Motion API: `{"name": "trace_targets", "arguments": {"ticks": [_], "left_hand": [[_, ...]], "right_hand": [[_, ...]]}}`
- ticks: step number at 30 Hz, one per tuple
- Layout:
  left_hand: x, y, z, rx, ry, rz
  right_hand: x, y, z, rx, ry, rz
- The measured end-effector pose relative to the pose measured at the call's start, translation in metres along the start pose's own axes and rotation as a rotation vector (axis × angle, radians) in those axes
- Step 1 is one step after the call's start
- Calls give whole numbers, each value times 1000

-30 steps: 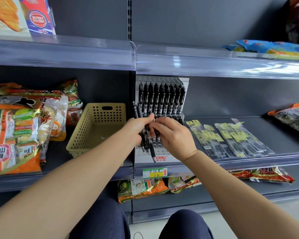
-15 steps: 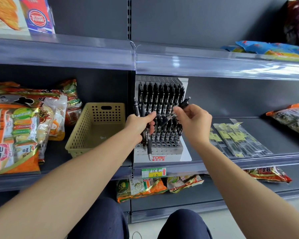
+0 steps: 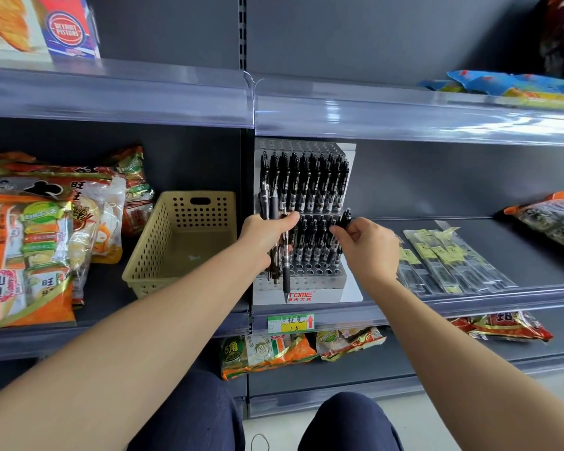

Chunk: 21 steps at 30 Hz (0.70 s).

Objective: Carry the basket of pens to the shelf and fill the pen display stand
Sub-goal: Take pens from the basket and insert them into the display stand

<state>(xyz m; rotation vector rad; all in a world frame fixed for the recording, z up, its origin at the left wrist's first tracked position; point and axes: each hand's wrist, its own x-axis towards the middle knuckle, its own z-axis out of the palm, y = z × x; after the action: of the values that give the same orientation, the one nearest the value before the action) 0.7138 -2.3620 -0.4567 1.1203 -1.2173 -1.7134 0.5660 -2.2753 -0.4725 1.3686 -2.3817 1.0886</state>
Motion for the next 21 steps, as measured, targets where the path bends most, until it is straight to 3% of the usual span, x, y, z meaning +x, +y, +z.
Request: {"name": "trace_targets", "arguments": {"ticks": [21], "left_hand": [[12,-8,-1,28,59,63]], "right_hand": [[5,17,34,-198,-182,28]]}}
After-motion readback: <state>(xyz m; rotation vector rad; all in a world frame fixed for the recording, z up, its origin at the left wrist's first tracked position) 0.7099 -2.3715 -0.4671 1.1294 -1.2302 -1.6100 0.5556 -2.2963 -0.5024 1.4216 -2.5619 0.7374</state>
